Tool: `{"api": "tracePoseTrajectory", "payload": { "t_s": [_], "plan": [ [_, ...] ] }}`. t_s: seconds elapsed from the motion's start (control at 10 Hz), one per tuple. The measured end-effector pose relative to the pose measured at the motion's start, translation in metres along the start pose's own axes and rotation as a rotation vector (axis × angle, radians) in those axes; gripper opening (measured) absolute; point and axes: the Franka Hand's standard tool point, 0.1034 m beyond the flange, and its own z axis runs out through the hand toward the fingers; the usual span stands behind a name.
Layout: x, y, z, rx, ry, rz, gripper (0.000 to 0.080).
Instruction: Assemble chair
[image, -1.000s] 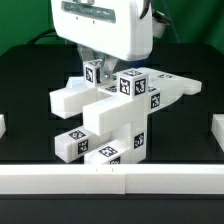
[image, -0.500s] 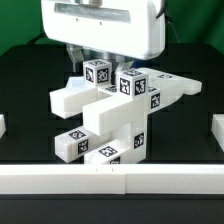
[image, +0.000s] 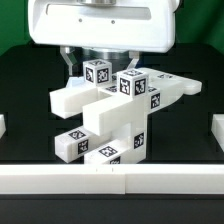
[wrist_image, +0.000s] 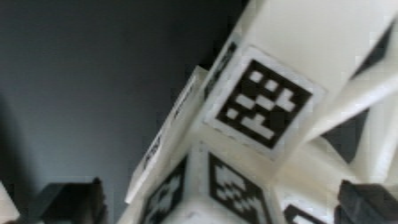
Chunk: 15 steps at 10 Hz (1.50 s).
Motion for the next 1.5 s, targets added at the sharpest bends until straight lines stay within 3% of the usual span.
{"api": "tracePoseTrajectory", "payload": {
  "t_s": [0.6, 0.9, 1.0, 1.1, 1.2, 1.5],
  "plan": [
    [-0.0004, 0.0045, 0.0015, -0.029, -0.004, -0.493, 0.0648],
    [-0.0002, 0.0075, 0.0021, -0.03, -0.005, -0.504, 0.0623],
    [-0.0003, 0.0075, 0.0022, -0.03, -0.005, -0.493, 0.0449],
    [-0.0003, 0.0076, 0.0023, -0.031, -0.005, -0.477, 0.0449],
    [-0.0002, 0.0077, 0.0021, -0.03, -0.005, -0.477, 0.0265],
    [0.0005, 0.0094, 0.0024, -0.019, 0.0, -0.28, 0.0268]
  ]
}}
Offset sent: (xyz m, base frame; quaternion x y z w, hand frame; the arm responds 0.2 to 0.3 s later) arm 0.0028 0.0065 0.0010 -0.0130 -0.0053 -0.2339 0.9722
